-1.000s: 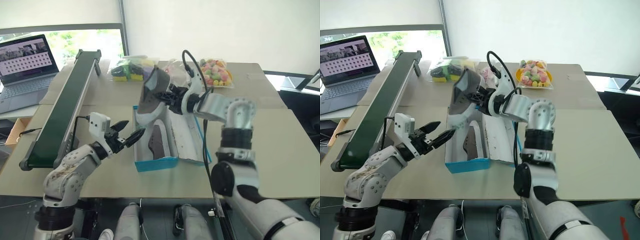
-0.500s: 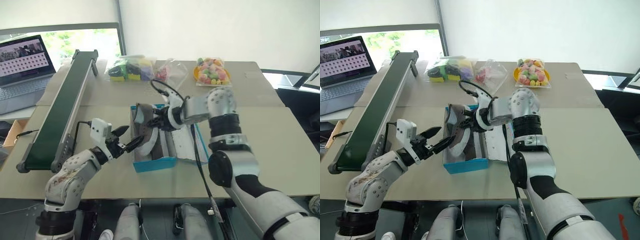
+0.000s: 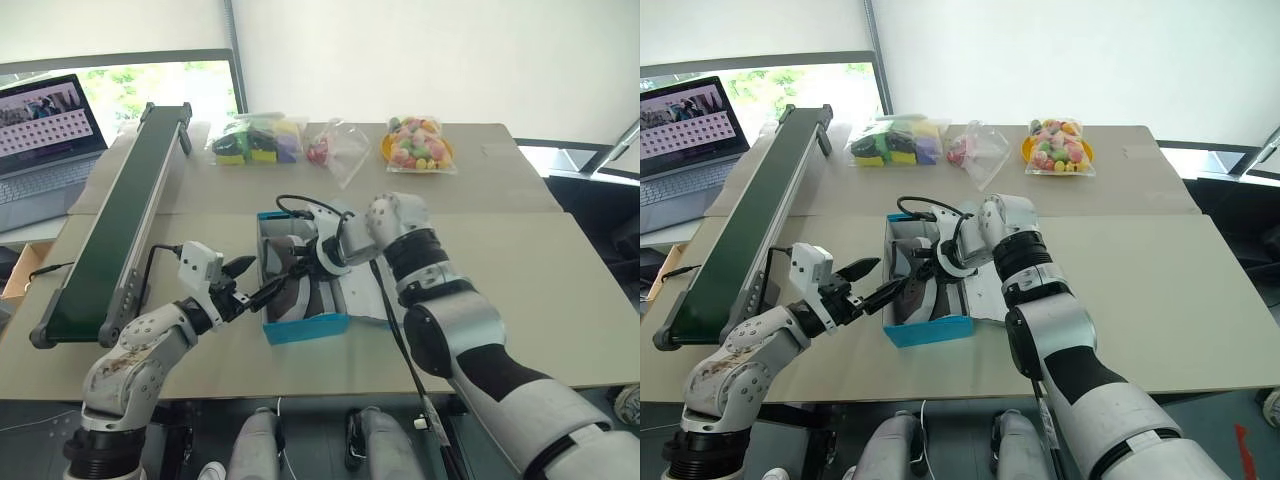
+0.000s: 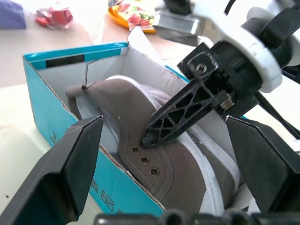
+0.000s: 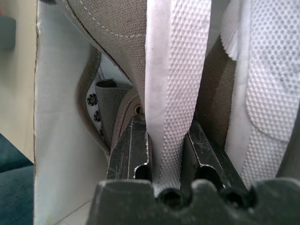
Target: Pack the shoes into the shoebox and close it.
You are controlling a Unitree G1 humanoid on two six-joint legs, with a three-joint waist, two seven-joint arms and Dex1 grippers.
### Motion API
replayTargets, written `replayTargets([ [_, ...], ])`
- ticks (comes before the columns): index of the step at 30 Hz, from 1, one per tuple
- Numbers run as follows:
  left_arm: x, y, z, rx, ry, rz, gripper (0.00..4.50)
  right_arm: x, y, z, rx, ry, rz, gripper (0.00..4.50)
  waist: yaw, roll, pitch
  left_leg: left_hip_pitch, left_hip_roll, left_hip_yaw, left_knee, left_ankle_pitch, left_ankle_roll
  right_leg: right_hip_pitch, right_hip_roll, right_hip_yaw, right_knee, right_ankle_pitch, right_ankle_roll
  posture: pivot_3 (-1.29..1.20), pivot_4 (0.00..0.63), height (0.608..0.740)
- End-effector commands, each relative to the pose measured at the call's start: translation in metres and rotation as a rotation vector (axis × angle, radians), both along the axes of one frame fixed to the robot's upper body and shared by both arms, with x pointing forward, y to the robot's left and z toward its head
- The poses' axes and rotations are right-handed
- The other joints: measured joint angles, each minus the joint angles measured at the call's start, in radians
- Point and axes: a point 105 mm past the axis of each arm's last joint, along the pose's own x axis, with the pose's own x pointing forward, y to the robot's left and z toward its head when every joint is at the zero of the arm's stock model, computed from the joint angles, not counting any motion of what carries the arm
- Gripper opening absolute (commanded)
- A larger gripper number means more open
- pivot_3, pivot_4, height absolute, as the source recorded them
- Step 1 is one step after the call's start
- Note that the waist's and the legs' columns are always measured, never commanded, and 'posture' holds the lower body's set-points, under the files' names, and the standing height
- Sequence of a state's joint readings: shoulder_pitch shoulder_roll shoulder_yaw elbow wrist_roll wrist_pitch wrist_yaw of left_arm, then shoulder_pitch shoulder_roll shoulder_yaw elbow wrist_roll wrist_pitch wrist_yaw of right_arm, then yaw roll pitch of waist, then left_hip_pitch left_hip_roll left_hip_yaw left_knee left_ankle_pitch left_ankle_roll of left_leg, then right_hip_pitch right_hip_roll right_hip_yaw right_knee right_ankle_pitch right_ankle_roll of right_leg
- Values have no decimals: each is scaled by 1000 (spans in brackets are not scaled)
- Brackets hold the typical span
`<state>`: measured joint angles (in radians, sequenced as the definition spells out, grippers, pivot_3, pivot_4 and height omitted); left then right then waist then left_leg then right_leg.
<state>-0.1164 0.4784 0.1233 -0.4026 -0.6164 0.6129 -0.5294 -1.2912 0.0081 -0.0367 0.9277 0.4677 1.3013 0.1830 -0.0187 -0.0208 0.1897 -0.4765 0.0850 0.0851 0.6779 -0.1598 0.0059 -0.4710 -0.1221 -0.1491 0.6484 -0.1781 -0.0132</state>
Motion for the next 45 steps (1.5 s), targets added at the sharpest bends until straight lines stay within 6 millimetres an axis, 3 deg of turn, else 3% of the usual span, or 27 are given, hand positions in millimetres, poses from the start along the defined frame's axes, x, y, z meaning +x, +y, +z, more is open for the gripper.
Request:
replayTargets([
  [1,-2,-3,12,12,-63,-18,4454,3,3,-5,-19,-22,7,484,-1,0,0,0,0,0,0,0,0,0,0,0,0,0,0,0,150,681],
  [2,-2,-3,11,12,-61,-19,4454,3,3,-6,-22,-22,9,484,-2,0,0,0,0,-1,0,0,0,0,0,0,0,0,0,0,150,681],
  [4,-2,-4,10,12,-59,-21,4500,5,4,-4,-16,-25,-1,1374,-3,0,0,0,0,-1,0,0,0,-1,0,0,0,0,0,0,150,681],
  [7,-2,-5,9,13,-56,-26,4500,8,7,5,17,-41,-19,2313,-3,0,0,0,0,-1,0,0,0,-1,0,0,0,0,0,0,150,681],
  [11,-2,-5,9,14,-55,-30,4500,16,7,41,86,-105,-29,3603,2,0,0,0,0,-1,0,0,0,-1,1,0,1,0,0,0,150,681],
  [15,-1,-8,8,13,-50,-43,4500,23,-7,82,148,-214,-52,3603,12,1,1,-5,-1,-1,0,0,0,-4,0,0,0,0,0,0,150,681],
  [20,1,-7,9,15,-50,-59,4500,19,-38,102,197,-269,-101,3603,17,0,0,-8,-2,0,0,2,4,-5,0,1,-2,0,0,0,150,681],
  [25,3,4,11,30,-48,-68,4500,2,-73,139,317,-490,-139,2216,20,1,1,-9,-2,1,-1,4,7,-6,0,0,-2,0,0,0,150,681],
  [28,4,15,11,54,-39,-82,4500,-37,-86,154,480,-591,15,1162,25,1,1,-10,-2,0,0,4,7,-7,0,0,-1,0,0,0,150,681],
  [31,4,29,10,86,-24,-97,4500,-85,-116,139,454,-640,206,84,34,1,0,-10,-2,-1,0,3,4,-6,0,-1,-2,0,0,0,150,681],
  [34,6,40,10,103,-10,-97,4500,-132,-134,126,452,-618,363,37,32,2,1,-9,-4,-2,0,0,0,-4,-2,0,-5,-1,0,0,150,681],
  [37,11,47,12,119,-7,-93,4500,-172,-146,86,333,-480,420,37,31,2,2,-9,-3,-4,-1,0,0,-3,-2,-1,-5,0,1,0,150,681],
  [40,16,49,15,122,-10,-93,4500,-182,-148,54,225,-400,374,37,29,2,2,-4,-3,-5,-3,0,0,0,-2,0,-6,-2,-3,0,150,681],
  [43,18,47,14,132,-8,-103,4500,-180,-148,18,144,-340,261,37,27,2,2,0,-2,-8,-3,-1,-1,1,-3,0,-7,-4,-5,0,150,681],
  [45,19,46,14,133,-6,-110,4500,-175,-147,5,133,-330,181,37,27,2,2,0,-2,-10,-2,-1,-1,1,-3,-2,-10,-4,-5,0,150,681],
])
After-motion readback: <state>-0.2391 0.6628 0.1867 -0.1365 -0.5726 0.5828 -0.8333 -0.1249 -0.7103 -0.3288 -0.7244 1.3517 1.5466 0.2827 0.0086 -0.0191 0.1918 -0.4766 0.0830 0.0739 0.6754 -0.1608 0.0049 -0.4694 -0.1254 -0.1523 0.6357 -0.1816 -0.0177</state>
